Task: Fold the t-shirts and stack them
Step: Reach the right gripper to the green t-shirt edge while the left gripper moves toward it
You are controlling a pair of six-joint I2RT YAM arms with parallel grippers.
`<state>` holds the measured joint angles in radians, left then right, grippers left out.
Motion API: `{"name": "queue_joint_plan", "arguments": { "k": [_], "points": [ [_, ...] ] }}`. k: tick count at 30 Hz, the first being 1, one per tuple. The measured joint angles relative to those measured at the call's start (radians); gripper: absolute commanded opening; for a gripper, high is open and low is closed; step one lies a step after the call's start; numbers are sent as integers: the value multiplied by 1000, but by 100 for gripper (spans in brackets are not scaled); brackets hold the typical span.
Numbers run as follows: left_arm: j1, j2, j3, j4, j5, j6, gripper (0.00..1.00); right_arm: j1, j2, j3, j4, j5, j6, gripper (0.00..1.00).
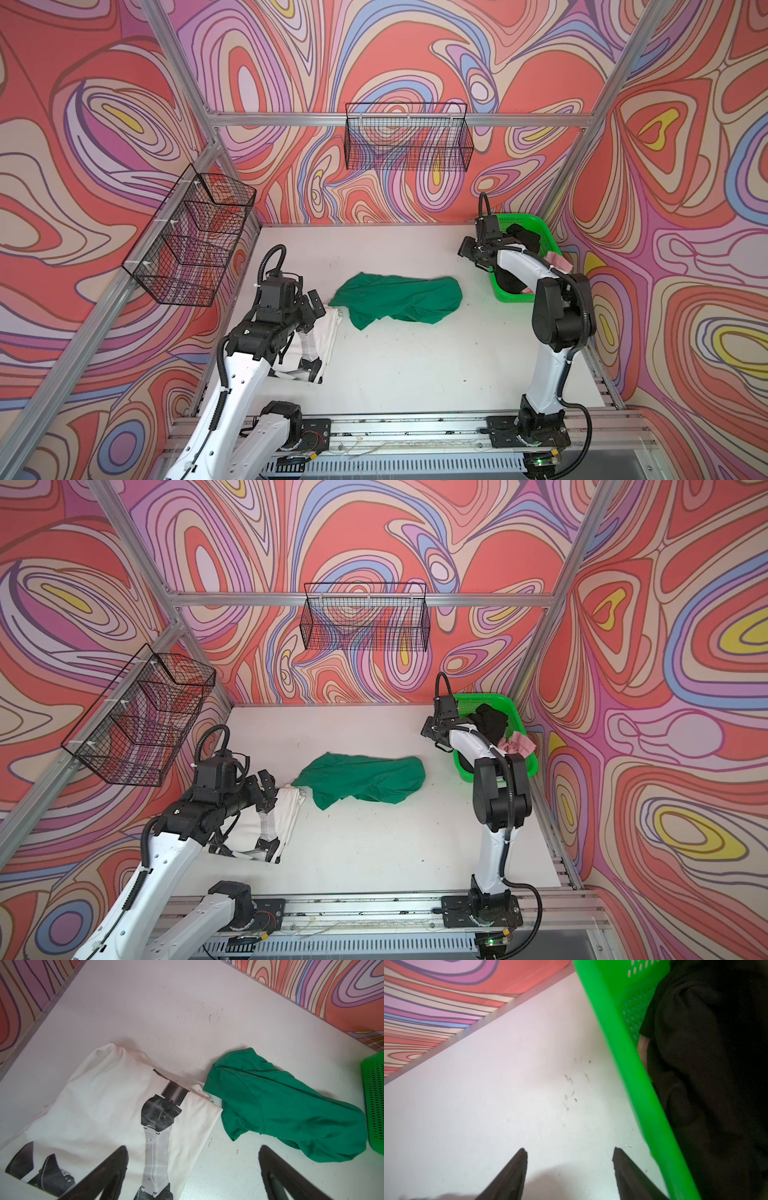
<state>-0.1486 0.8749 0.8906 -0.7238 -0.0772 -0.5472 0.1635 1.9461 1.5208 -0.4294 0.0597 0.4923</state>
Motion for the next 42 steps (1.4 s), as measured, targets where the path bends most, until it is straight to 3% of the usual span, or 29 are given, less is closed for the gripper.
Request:
{"name": "queue_joint_plan", "arguments": {
  "k": [4, 8, 11, 14, 24, 30, 42],
  "points": [
    [9, -2, 5, -18, -26, -14, 100, 171, -172, -78, 14, 0, -44, 71],
    [24, -1, 19, -40, -52, -37, 100, 431, -331, -171, 71, -28, -91, 71],
    [26, 13, 21, -55, -63, -72, 100, 597, -341, -211, 108, -32, -122, 70],
    [27, 52, 18, -69, -64, -132, 100, 693, -286, -241, 136, -55, -137, 69],
    [34, 294, -170, -44, -19, -386, 100, 758, 40, -185, 182, -84, -170, 68],
    [50, 424, -183, 24, -3, -495, 100, 769, 135, -101, 183, -40, -200, 66],
    [158, 508, -159, 64, 47, -547, 100, 829, 225, -21, 210, 53, -238, 61]
  ]
}}
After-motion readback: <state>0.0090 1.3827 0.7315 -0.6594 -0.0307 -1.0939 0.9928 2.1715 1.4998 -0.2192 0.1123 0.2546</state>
